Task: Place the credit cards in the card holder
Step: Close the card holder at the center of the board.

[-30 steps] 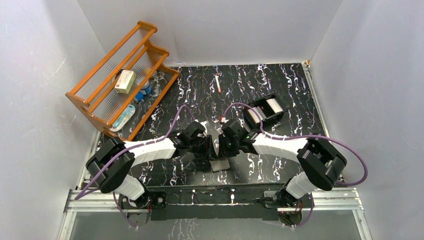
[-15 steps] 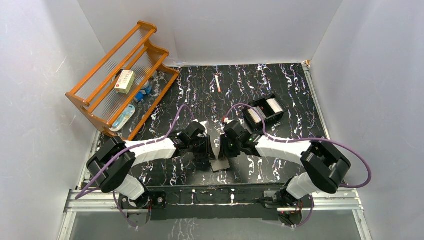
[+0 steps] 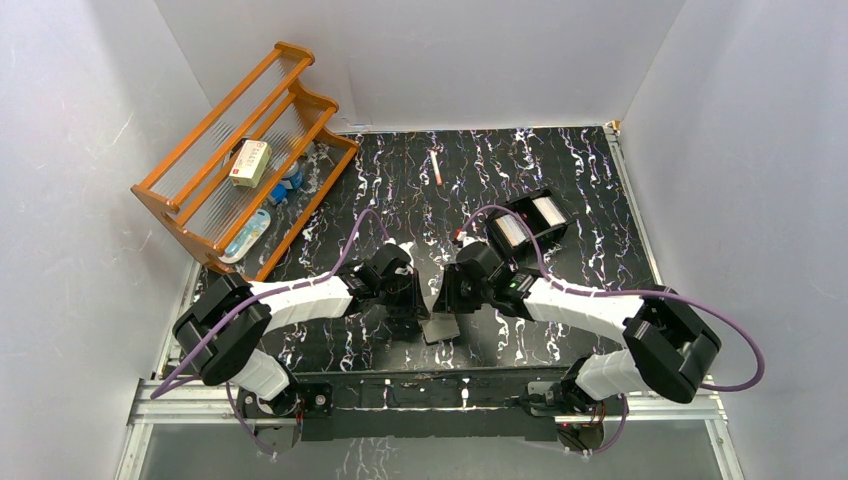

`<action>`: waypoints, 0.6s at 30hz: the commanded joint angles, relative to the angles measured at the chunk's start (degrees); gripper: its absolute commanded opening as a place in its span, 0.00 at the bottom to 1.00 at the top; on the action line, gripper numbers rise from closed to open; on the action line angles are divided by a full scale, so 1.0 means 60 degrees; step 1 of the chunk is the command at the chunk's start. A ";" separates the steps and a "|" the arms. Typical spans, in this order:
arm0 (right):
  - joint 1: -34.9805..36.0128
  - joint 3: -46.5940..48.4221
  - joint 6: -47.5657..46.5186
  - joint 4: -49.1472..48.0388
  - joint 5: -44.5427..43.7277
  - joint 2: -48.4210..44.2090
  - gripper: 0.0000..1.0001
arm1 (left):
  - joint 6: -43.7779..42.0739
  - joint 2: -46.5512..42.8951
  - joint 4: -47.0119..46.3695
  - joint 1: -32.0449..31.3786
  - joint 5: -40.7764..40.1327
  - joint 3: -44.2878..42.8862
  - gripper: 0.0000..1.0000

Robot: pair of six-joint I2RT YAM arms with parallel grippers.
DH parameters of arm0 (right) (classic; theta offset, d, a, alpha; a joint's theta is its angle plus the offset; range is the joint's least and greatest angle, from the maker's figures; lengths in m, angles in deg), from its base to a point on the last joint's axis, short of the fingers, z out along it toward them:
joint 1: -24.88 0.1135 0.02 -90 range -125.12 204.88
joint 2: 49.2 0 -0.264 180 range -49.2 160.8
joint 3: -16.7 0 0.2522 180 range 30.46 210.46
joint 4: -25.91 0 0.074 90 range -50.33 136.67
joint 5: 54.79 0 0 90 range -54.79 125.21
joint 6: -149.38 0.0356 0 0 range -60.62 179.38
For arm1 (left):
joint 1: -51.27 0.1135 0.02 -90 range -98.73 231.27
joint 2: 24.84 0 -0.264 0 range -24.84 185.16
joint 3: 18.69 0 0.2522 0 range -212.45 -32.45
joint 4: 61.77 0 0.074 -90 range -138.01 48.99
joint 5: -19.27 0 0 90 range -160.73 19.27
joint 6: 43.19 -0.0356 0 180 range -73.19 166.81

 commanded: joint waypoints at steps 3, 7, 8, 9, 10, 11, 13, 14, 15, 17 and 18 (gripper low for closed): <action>0.0036 0.0089 0.0330 -0.0777 0.0276 0.0369 0.30 | -0.0088 -0.0129 0.0095 0.0053 -0.0011 0.0131 0.06; 0.0043 0.0112 0.0367 -0.0933 0.0254 0.0620 0.29 | -0.0065 -0.0164 0.0037 0.0046 0.0020 0.0202 0.07; 0.0044 0.0137 0.0372 -0.0951 0.0268 0.0697 0.28 | -0.0059 -0.0165 0.0016 0.0047 0.0033 0.0225 0.07; 0.0040 0.0159 0.0363 -0.0953 0.0290 0.0757 0.28 | -0.0059 -0.0163 0.0004 0.0047 0.0042 0.0225 0.07; 0.0038 0.0176 0.0348 -0.0953 0.0312 0.0827 0.28 | -0.0059 -0.0166 0.0001 0.0047 0.0048 0.0243 0.07; 0.0037 0.0191 0.0353 -0.0960 0.0332 0.0891 0.28 | -0.0059 -0.0163 -0.0022 0.0047 0.0049 0.0258 0.07; 0.0025 0.0181 0.0357 -0.1027 0.0399 0.0982 0.28 | -0.0055 -0.0166 -0.0037 0.0047 0.0049 0.0266 0.07; 0.0029 0.0179 0.0347 -0.1072 0.0431 0.1027 0.27 | -0.0051 -0.0154 -0.0037 0.0047 0.0049 0.0259 0.07; 0.0027 0.0171 0.0347 -0.1102 0.0455 0.1059 0.27 | -0.0056 -0.0147 -0.0041 0.0048 0.0060 0.0262 0.07; 0.0027 0.0165 0.0353 -0.1125 0.0498 0.1118 0.27 | -0.0074 -0.0142 -0.0060 0.0047 0.0075 0.0265 0.07; 0.0029 0.0172 0.0348 -0.1139 0.0489 0.1138 0.27 | -0.0074 -0.0138 -0.0077 0.0050 0.0078 0.0263 0.07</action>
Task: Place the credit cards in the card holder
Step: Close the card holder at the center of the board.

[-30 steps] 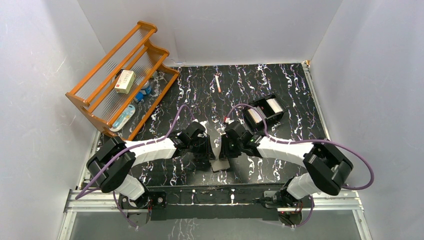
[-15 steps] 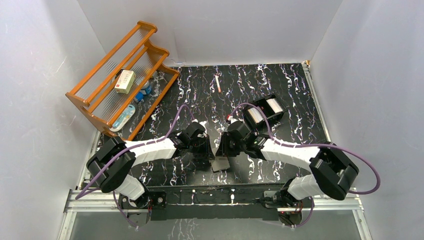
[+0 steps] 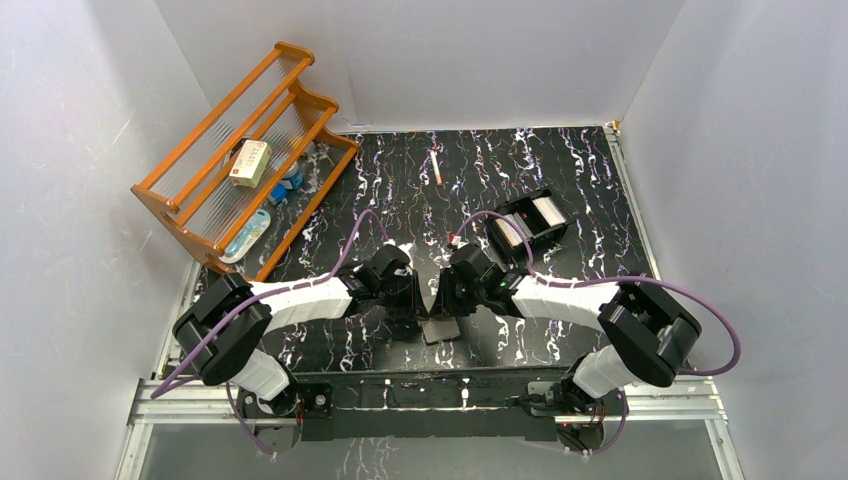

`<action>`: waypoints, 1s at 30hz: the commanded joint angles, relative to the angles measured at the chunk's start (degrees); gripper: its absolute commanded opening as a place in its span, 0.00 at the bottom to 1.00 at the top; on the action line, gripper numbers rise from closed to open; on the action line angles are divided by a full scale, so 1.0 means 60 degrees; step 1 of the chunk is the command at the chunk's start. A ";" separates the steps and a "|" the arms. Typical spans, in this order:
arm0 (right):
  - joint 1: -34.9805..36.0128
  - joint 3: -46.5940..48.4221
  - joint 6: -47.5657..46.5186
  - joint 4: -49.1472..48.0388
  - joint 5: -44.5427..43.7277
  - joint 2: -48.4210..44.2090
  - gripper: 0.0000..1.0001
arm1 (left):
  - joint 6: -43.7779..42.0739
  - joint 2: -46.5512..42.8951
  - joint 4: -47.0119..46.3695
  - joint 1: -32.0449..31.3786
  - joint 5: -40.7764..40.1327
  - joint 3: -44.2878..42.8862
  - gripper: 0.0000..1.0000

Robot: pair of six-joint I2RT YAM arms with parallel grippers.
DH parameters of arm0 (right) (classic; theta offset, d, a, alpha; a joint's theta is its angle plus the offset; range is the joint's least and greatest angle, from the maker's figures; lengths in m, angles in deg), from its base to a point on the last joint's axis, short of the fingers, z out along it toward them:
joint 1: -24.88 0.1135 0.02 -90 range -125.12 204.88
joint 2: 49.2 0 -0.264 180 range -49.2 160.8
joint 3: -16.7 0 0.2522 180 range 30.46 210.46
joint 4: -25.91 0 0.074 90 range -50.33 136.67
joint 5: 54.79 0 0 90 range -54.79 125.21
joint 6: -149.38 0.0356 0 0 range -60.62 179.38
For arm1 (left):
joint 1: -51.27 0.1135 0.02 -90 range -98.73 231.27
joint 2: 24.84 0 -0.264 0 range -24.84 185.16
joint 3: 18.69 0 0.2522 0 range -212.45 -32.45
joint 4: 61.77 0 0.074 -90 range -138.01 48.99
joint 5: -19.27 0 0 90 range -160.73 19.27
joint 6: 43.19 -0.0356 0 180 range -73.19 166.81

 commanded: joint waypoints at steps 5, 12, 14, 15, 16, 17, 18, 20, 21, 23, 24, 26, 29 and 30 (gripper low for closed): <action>0.0022 0.0190 -0.0011 -0.0535 0.0091 0.0231 0.25 | -0.0092 -0.0124 0.0021 0.0047 0.0049 0.0157 0.07; 0.0014 0.0260 -0.0202 -0.0565 0.0160 0.0361 0.07 | -0.0066 -0.0155 0.0021 0.0047 0.0066 0.0157 0.09; 0.0011 0.0232 -0.0237 -0.0565 0.0191 0.0316 0.00 | -0.0004 -0.0242 0.0045 0.0049 0.0053 0.0143 0.12; 0.0014 0.0207 -0.0258 -0.0567 0.0207 0.0270 0.00 | 0.0029 -0.0284 0.0098 0.0047 0.0039 0.0128 0.13; 0.0014 0.0171 -0.0261 -0.0563 0.0214 0.0235 0.00 | 0.0070 -0.0348 0.0232 0.0054 0.0004 0.0088 0.15; 0.0011 0.0141 -0.0254 -0.0565 0.0215 0.0183 0.00 | 0.0113 -0.0404 0.0378 0.0048 -0.0044 0.0042 0.15; 0.0008 0.0095 -0.0269 -0.0565 0.0215 0.0138 0.00 | 0.0144 -0.0493 0.0492 0.0047 -0.0134 -0.0027 0.16; 0.0014 0.0066 -0.0265 -0.0504 0.0215 0.0060 0.00 | 0.0215 -0.0693 0.0924 0.0048 -0.0408 -0.0174 0.17; 0.0011 0.0064 -0.0267 -0.0475 0.0217 0.0002 0.00 | 0.0259 -0.0845 0.1162 0.0058 -0.0671 -0.0245 0.17; 0.0014 0.0062 -0.0269 -0.0421 0.0203 -0.0072 0.00 | 0.0299 -0.1031 0.1503 0.0124 -0.0972 -0.0352 0.17; 0.0014 0.0074 -0.0266 -0.0399 0.0201 -0.0130 0.00 | 0.0310 -0.1102 0.1606 0.0179 -0.1067 -0.0368 0.17; 0.0014 0.0065 -0.0256 -0.0354 0.0152 -0.0215 0.00 | 0.0318 -0.1163 0.1647 0.0321 -0.1159 -0.0366 0.16; 0.0011 0.0026 -0.0236 -0.0319 0.0086 -0.0270 0.00 | 0.0186 -0.1077 0.1400 0.0439 -0.1017 -0.0383 0.16; 0.0014 0.0026 -0.0216 -0.0316 0.0060 -0.0275 0.00 | 0.0098 -0.1024 0.1329 0.0445 -0.0972 -0.0441 0.16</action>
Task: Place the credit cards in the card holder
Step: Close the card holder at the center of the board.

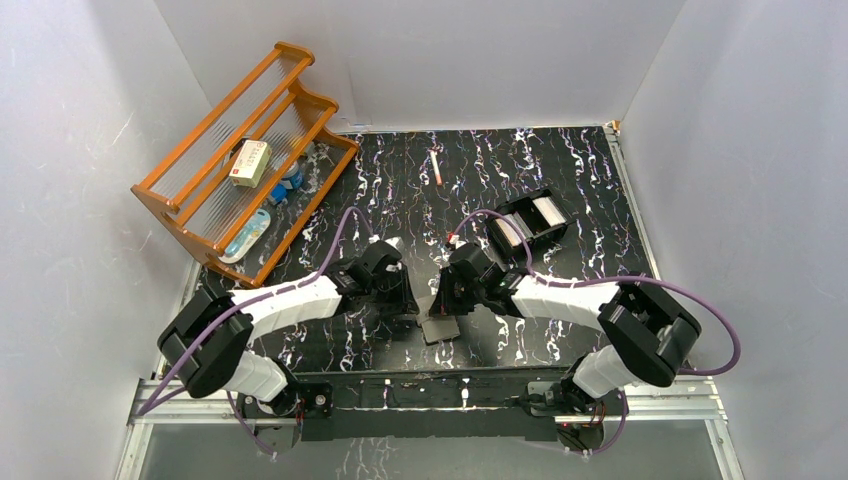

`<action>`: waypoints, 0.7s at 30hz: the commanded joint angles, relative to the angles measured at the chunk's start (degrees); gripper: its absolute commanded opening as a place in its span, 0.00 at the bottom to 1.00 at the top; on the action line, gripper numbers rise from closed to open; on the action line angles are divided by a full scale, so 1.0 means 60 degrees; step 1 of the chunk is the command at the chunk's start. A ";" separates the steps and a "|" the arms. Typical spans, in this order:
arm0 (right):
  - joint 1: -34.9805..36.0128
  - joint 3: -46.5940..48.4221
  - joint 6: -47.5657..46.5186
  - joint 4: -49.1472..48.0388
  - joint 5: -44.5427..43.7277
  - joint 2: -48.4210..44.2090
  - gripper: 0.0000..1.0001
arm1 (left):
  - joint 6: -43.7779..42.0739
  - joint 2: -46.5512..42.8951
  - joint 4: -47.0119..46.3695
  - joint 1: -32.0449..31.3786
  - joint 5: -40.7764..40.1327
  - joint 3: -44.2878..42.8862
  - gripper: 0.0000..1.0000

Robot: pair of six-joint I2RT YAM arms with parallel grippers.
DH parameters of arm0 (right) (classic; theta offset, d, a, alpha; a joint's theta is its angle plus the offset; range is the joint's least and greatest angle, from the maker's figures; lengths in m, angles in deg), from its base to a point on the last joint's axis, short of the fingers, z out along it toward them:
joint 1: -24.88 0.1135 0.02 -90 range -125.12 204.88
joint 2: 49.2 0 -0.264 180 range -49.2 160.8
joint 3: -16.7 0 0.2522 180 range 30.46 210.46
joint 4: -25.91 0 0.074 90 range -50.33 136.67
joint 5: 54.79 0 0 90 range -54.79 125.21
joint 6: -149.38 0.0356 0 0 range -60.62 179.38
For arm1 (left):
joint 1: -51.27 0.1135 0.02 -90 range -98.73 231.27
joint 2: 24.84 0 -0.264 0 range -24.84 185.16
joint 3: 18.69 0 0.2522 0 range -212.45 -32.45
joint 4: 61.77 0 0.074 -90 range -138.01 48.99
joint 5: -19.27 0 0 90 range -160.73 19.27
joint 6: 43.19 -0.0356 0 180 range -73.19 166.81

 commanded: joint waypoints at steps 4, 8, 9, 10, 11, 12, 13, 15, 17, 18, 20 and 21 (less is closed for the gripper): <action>0.0025 -0.0038 -0.0079 -0.0064 -0.0132 -0.0331 0.00 | -0.0503 0.0192 0.0153 0.0151 -0.0134 -0.0721 0.16; 0.0025 -0.0077 -0.0073 -0.0031 -0.0179 -0.0345 0.00 | -0.0703 0.0543 -0.0039 0.0159 0.0180 -0.0991 0.17; 0.0022 -0.0093 -0.0079 -0.0031 -0.0185 -0.0347 0.00 | -0.0736 0.0577 -0.0237 0.0155 0.0292 -0.0998 0.17; 0.0025 -0.0086 -0.0072 -0.0031 -0.0179 -0.0346 0.00 | -0.0770 0.0631 -0.0360 0.0151 0.0374 -0.1002 0.17; 0.0022 -0.0096 -0.0077 -0.0031 -0.0187 -0.0347 0.00 | -0.0812 0.0705 -0.0421 0.0151 0.0390 -0.1029 0.17; 0.0023 -0.0088 -0.0074 -0.0031 -0.0175 -0.0347 0.00 | -0.0852 0.0805 -0.0396 0.0151 0.0377 -0.1080 0.17; 0.0025 -0.0085 -0.0075 -0.0020 -0.0174 -0.0360 0.00 | -0.0898 0.0922 -0.0353 0.0151 0.0361 -0.1132 0.17; 0.0025 -0.0042 -0.0083 0.0033 -0.0174 -0.0374 0.00 | -0.0964 0.1153 -0.0312 0.0158 0.0370 -0.1172 0.17; 0.0023 0.0013 -0.0092 0.0110 -0.0178 -0.0402 0.00 | -0.0983 0.1300 -0.0316 0.0153 0.0353 -0.1128 0.17; 0.0025 0.0035 -0.0090 0.0138 -0.0182 -0.0429 0.00 | -0.0982 0.1345 -0.0306 0.0151 0.0314 -0.1103 0.17; 0.0022 0.0040 -0.0085 0.0197 -0.0204 -0.0447 0.00 | -0.0988 0.1408 -0.0235 0.0158 0.0185 -0.1060 0.17; 0.0014 0.0052 -0.0073 0.0243 -0.0238 -0.0448 0.00 | -0.1008 0.1423 -0.0186 0.0155 0.0137 -0.1054 0.17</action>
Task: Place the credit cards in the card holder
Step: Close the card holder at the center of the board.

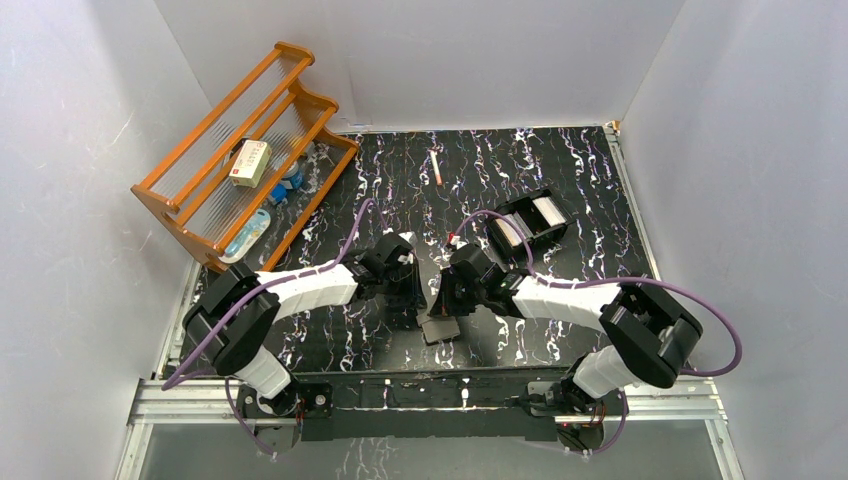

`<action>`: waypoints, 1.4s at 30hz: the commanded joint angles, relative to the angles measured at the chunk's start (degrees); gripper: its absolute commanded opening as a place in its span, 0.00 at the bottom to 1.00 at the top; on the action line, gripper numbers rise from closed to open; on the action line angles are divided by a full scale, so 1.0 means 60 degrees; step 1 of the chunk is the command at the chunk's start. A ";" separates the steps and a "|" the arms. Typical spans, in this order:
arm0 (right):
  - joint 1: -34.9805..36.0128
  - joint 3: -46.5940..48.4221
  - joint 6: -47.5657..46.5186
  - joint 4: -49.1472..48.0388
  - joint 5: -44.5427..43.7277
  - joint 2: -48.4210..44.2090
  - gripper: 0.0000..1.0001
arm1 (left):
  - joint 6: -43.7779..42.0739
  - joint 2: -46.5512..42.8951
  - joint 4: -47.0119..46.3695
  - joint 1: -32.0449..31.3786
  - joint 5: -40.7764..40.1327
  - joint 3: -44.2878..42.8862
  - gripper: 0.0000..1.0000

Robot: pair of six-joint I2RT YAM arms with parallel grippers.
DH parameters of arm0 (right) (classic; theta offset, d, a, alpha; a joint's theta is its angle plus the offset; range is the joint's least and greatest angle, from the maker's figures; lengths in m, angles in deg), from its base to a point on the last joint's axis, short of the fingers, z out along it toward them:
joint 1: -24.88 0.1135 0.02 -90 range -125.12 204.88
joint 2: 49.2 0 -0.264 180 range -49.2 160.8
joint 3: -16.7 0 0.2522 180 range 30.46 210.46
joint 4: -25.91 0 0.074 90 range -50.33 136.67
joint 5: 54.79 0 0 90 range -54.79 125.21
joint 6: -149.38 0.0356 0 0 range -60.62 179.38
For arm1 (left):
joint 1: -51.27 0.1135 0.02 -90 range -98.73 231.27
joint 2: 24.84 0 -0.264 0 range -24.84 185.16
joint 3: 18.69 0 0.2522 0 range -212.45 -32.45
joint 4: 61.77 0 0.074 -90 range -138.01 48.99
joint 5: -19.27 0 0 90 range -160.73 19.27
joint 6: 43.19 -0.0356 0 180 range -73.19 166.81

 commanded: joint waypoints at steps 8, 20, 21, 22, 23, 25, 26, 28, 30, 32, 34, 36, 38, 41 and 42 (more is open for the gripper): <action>0.0024 0.0116 -0.0014 0.0233 -0.0139 -0.0350 0.00 | -0.0265 0.0050 0.0188 0.0022 -0.0217 -0.0073 0.17; 0.0016 0.0015 0.0106 0.0160 0.0039 -0.0291 0.00 | -0.0205 -0.0069 0.0111 0.0016 -0.0189 0.0048 0.17; 0.0025 0.0001 0.0122 0.0160 0.0030 -0.0292 0.00 | -0.0205 -0.0069 0.0103 0.0018 -0.0188 0.0046 0.17; 0.0022 -0.0001 0.0136 0.0172 0.0035 -0.0296 0.00 | -0.0205 -0.0069 0.0110 0.0016 -0.0188 0.0045 0.17; 0.0021 -0.0014 0.0144 0.0203 0.0033 -0.0311 0.00 | -0.0205 -0.0069 0.0111 0.0020 -0.0192 0.0045 0.17; 0.0025 -0.0012 0.0160 0.0261 0.0017 -0.0310 0.00 | -0.0201 -0.0069 0.0110 0.0016 -0.0188 0.0048 0.17; 0.0025 -0.0019 0.0172 0.0276 0.0015 -0.0320 0.00 | -0.0201 -0.0069 0.0100 0.0025 -0.0188 0.0040 0.17; 0.0025 -0.0036 0.0187 0.0304 0.0014 -0.0313 0.00 | -0.0191 -0.0069 0.0096 0.0017 -0.0189 0.0051 0.17; 0.0025 -0.0046 0.0203 0.0345 0.0011 -0.0302 0.00 | -0.0190 -0.0069 0.0096 0.0016 -0.0189 0.0060 0.17; 0.0025 -0.0091 0.0215 0.0338 0.0007 -0.0275 0.00 | -0.0177 -0.0069 0.0092 0.0016 -0.0175 0.0057 0.17; 0.0025 -0.0103 0.0222 0.0348 0.0000 -0.0221 0.00 | -0.0168 -0.0069 0.0082 0.0023 -0.0181 0.0073 0.17; 0.0023 -0.0117 0.0211 0.0361 -0.0038 -0.0171 0.00 | -0.0161 -0.0066 0.0069 0.0016 -0.0173 0.0090 0.17; 0.0025 -0.0115 0.0179 0.0424 -0.0079 -0.0086 0.00 | -0.0152 -0.0076 0.0067 0.0020 -0.0159 0.0093 0.17; 0.0025 -0.0082 0.0131 0.0647 -0.0209 0.0033 0.00 | -0.0144 -0.0084 0.0067 0.0017 -0.0159 0.0103 0.17; 0.0025 -0.0077 0.0117 0.0708 -0.0215 0.0056 0.00 | -0.0146 -0.0097 0.0065 0.0020 -0.0159 0.0107 0.17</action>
